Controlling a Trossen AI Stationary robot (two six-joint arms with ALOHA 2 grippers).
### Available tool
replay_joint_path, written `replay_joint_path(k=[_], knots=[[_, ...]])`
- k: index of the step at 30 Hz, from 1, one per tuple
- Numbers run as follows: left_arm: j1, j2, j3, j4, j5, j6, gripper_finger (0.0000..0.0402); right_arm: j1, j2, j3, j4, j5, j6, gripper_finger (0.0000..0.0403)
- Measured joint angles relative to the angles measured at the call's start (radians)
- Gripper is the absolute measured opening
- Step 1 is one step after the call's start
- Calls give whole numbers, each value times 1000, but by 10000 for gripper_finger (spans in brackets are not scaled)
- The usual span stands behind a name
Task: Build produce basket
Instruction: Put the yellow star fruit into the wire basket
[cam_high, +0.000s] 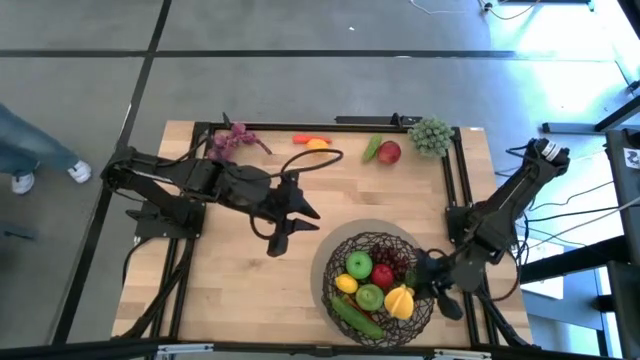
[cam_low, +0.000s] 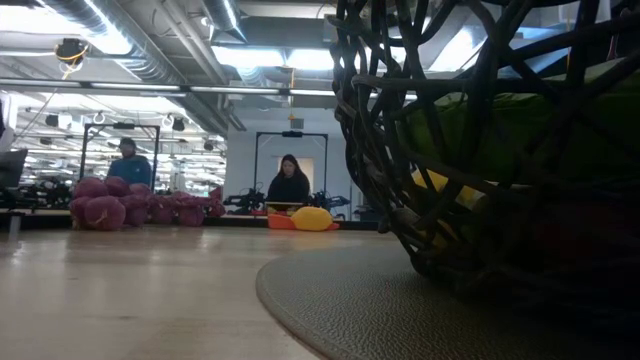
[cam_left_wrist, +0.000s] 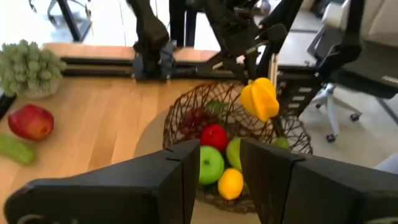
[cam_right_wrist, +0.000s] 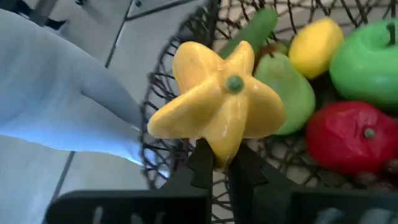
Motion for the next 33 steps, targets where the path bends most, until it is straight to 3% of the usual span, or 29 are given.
replay_joint_path(k=[6, 20, 28, 33], knots=[[1, 1, -1, -3, -2, -1, 103, 0, 62, -16, -16, 68, 4, 15], [1, 1, -1, -2, -3, -1, 103, -2, 222, -15, -15, 57, 36, 15], [1, 1, -1, -1, -3, -1, 103, -2, 258, -13, -42, 60, 37, 15], [1, 1, -1, -1, -3, -1, 103, -2, 260, -13, -42, 59, 34, 37]])
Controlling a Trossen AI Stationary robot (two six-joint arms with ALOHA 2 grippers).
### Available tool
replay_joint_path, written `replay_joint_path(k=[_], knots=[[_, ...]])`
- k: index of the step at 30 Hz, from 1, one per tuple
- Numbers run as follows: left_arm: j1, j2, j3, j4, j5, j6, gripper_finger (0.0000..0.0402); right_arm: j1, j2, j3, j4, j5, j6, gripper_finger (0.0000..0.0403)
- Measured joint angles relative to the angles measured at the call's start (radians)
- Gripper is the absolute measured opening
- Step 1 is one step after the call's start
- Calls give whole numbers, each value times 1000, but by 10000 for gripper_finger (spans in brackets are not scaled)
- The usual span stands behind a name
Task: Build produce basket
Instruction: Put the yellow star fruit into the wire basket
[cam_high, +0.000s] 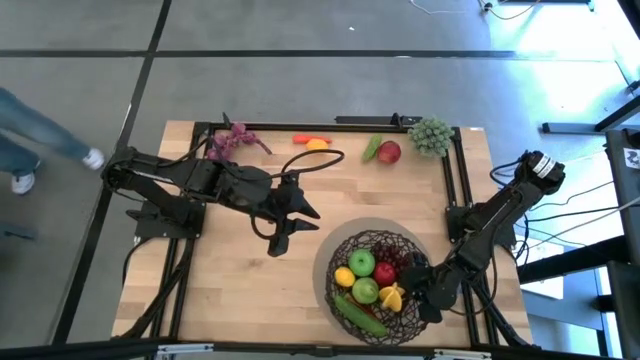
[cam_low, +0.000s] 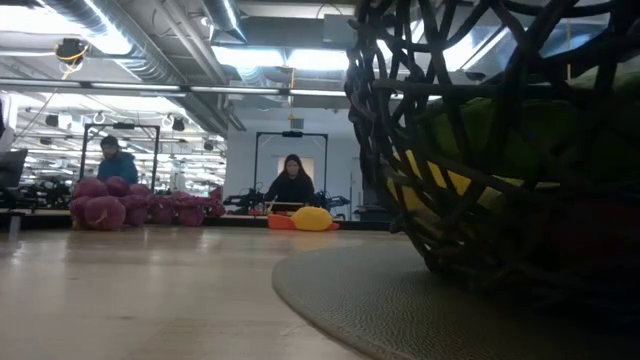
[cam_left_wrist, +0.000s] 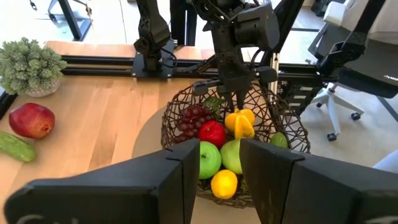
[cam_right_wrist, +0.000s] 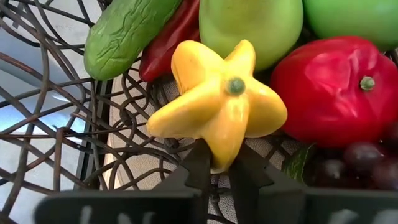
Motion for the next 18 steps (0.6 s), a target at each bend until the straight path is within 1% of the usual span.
replay_joint_path(k=[5, 13, 18], knots=[[0, 0, 0, 0, 0, 0, 103, -11, 1, 0, -9, -7, 6, 63], [0, 0, 0, 0, 0, 0, 103, -51, 1, -2, -8, -64, 2, 91], [0, 0, 0, 0, 0, 0, 103, -62, 2, -2, 7, -117, -15, 118]])
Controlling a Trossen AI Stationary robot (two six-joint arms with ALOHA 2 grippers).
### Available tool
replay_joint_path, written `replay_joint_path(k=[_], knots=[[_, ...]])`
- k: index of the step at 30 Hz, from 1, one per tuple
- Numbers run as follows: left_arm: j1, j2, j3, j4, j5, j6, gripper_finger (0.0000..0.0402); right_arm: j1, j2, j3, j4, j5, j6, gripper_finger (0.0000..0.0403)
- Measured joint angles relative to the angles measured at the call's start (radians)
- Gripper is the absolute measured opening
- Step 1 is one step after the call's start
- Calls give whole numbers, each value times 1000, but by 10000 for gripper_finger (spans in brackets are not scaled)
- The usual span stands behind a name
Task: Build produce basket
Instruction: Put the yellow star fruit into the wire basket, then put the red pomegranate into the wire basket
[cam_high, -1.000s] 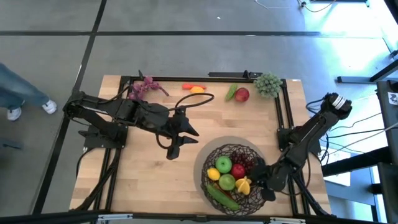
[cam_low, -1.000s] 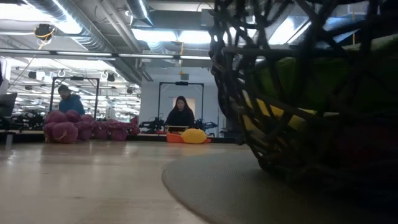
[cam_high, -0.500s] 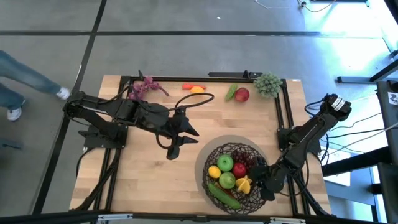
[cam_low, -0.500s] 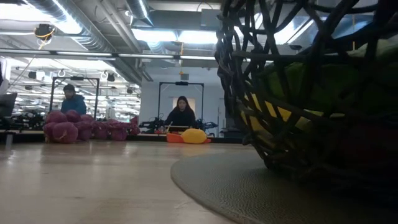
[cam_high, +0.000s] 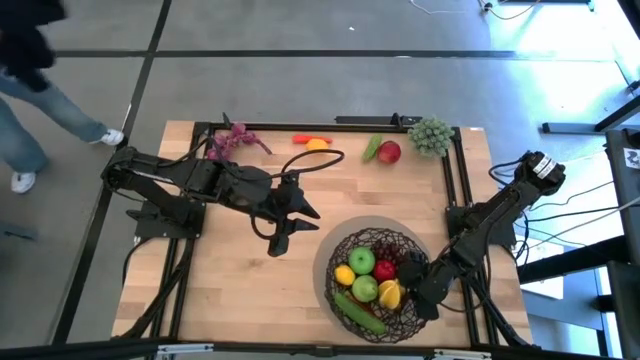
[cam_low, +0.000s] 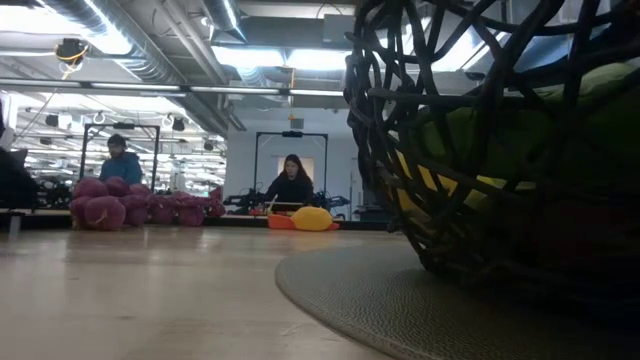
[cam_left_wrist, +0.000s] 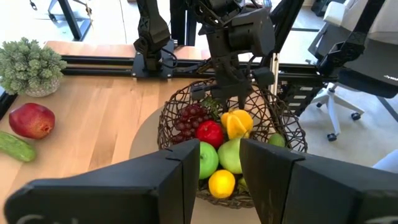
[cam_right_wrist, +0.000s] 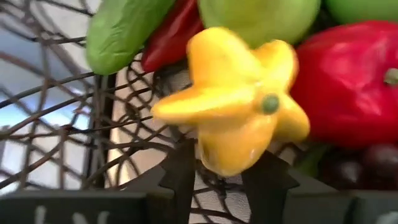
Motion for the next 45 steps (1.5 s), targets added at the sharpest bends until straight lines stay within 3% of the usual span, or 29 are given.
replay_joint_path(k=[8, 17, 21, 27, 34, 40, 45], knots=[[0, 0, 0, 0, 0, 0, 103, 0, 0, 28, 1, -14, -8, 129], [0, 0, 0, 0, 0, 2, 103, 1, 0, 110, -176, -13, -6, 129], [0, 0, 1, -4, 0, 2, 103, 1, 0, 180, -289, 38, -10, 129], [0, 0, 1, -4, -3, 3, 103, 1, -1, 322, -475, 109, -11, 129], [4, 0, 1, -5, -83, 1, 103, -35, -1, 572, -672, 244, -4, 129], [48, -1, 1, -62, -86, -55, 103, -122, -2, 789, -835, 384, -6, 129], [110, -1, 1, -84, -84, -122, 103, -243, -2, 916, -968, 380, -26, 129]])
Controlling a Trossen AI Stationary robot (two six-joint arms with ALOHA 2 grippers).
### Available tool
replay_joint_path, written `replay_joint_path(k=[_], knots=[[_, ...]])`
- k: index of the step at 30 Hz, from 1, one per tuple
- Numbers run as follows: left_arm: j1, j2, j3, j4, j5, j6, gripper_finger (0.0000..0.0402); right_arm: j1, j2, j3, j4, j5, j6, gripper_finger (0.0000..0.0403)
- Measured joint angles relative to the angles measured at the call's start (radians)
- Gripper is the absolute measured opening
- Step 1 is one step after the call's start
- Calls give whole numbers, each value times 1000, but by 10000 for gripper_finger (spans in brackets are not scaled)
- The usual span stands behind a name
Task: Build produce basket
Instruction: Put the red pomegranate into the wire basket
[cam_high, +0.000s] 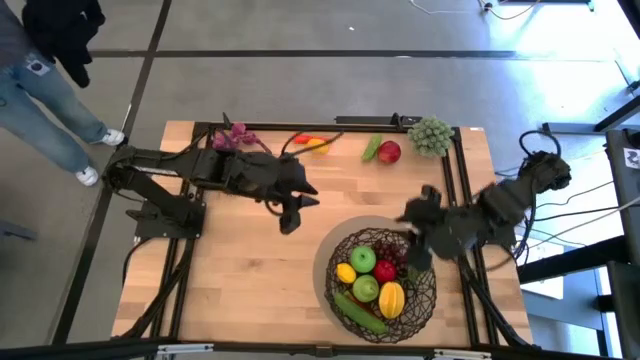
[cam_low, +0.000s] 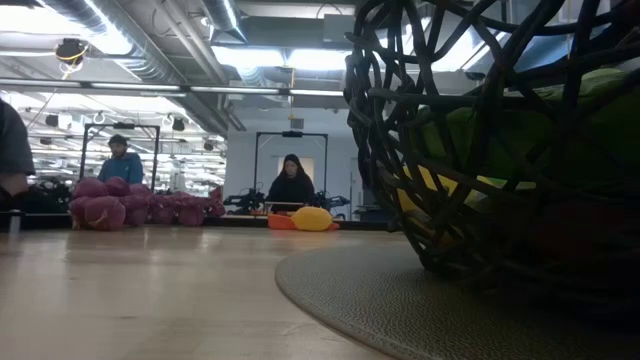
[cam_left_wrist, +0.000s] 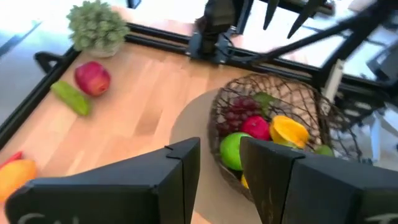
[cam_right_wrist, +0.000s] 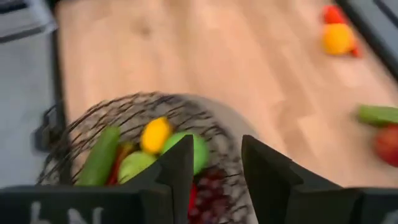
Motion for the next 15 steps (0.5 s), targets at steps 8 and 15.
replay_joint_path(k=[8, 15], knots=[[153, 0, 0, -11, 84, -13, 103, -326, 0, 122, -140, -112, -6, 129], [324, 0, 0, -13, 168, -80, 103, -696, 2, 120, -185, -220, -14, 129]])
